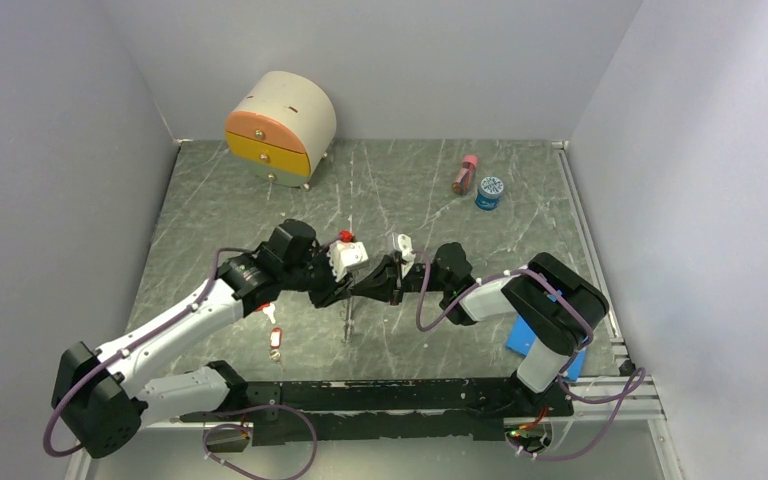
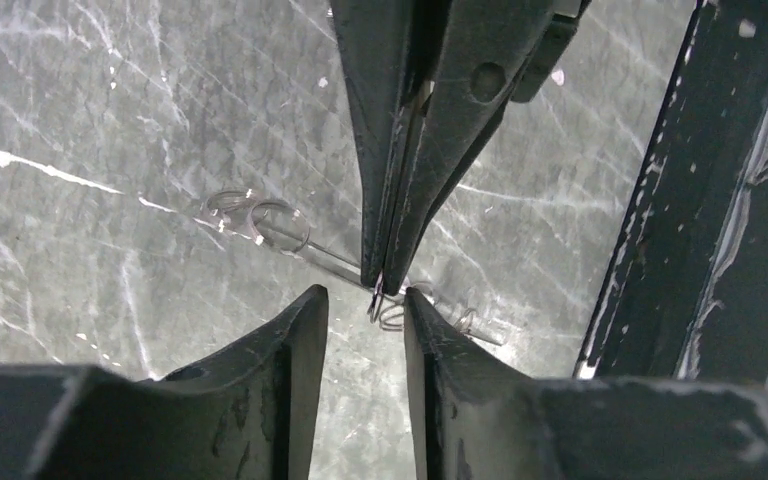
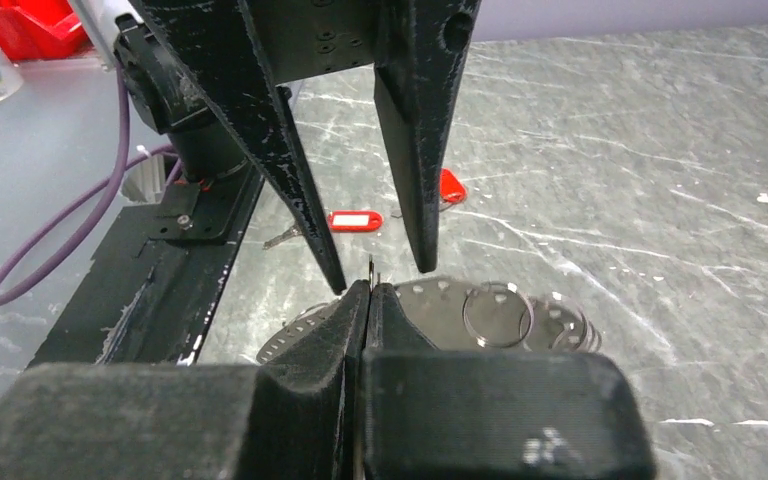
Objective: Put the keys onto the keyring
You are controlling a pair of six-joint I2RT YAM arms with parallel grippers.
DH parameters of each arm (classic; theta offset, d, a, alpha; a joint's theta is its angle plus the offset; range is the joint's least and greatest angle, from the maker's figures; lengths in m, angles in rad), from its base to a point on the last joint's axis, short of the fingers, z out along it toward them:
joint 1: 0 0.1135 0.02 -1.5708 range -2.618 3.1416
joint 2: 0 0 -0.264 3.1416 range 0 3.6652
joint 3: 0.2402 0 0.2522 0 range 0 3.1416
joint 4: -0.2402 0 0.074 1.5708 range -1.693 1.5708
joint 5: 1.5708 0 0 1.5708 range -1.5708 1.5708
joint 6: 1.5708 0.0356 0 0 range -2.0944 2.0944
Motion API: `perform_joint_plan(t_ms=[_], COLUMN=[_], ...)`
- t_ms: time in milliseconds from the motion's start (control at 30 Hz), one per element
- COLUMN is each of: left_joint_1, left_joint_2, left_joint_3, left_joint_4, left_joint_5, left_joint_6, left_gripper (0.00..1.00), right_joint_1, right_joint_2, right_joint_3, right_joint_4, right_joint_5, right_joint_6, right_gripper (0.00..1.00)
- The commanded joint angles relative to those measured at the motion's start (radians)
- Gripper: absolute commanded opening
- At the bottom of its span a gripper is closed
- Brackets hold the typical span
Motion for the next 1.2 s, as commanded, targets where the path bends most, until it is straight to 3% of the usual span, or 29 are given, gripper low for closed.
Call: perform_joint_plan(t_ms=[0,200,400,667,767,933,1000,1100,1167], left_joint_1=[0.031,0.238,0.373,0.401,0.401,0.401,0.402,0.401,0.401], left_joint_2=[-0.098,-0.223,-0.296,-0.297,-0.336,-0.377,-0.38,-0.352,-0.309], left_joint_3=[-0.06,-0.191,-0.321,-0.448,-0.455,-0.405,-0.371,-0.3,-0.238], left_joint_4=[0.152,0.394,0.647,0.886,0.859,0.658,0.549,0.338,0.183], left_joint_5=[-0.018,0.138,0.224,0.443,0.378,0.142,0.014,-0.254,-0.391], left_joint_6=[-0.153,-0.423,-0.665,-0.628,-0.602,-0.627,-0.668,-0.786,-0.858], left_gripper=[0.43,0.5,0.56,0.55,0.56,0.61,0.7,0.73,0.82], right_joint_1=[-0.001,-0.005,-0.011,-0.023,-0.028,-0.039,-0.045,-0.051,-0.053], right_joint_2=[-0.012,-0.011,-0.033,-0.057,-0.072,-0.103,-0.112,-0.13,-0.14], right_joint_3=[0.014,0.014,0.013,0.017,0.019,0.02,0.019,0.016,0.018], right_joint_4=[0.132,0.217,0.205,0.237,0.224,0.181,0.165,0.133,0.107], right_joint_5=[0.007,0.005,0.001,-0.01,-0.011,-0.012,-0.014,-0.015,-0.017], right_joint_6=[0.074,0.143,0.142,0.182,0.182,0.164,0.157,0.139,0.123], right_gripper=[0.0,0.0,0.0,0.0,0.0,0.0,0.0,0.0,0.0])
